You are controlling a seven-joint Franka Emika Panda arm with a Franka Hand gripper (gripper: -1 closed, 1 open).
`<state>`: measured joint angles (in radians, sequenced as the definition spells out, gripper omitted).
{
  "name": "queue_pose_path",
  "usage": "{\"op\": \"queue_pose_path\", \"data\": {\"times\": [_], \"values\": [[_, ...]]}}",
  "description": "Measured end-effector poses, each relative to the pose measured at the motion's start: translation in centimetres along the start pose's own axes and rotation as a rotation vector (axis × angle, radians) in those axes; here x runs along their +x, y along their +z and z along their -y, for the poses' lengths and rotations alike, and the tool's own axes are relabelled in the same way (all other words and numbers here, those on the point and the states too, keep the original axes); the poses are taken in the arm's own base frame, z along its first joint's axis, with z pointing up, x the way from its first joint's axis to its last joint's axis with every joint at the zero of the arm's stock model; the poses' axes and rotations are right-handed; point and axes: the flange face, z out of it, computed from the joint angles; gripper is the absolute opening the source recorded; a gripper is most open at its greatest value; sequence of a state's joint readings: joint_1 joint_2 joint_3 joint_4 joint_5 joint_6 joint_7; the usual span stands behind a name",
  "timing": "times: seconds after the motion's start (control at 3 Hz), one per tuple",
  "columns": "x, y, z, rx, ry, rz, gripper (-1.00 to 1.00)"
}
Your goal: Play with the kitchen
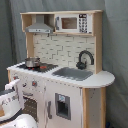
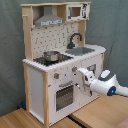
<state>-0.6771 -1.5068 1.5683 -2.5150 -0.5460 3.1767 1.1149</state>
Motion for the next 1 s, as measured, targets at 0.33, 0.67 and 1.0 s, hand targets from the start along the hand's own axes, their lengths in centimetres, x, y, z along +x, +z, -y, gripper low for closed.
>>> {"op": "queue_pose_path", "data": {"times": [0.33, 0.67, 1.0], "values": [[0.2, 0.0, -0.3, -0.003, -0.096, 0.001, 1.00], [0.4, 0.2, -0.9, -0.014, -0.206, 0.004, 1.00], [0.4, 0.5, -1.6, -0.025, -0.318, 0.011, 1.00]]}}
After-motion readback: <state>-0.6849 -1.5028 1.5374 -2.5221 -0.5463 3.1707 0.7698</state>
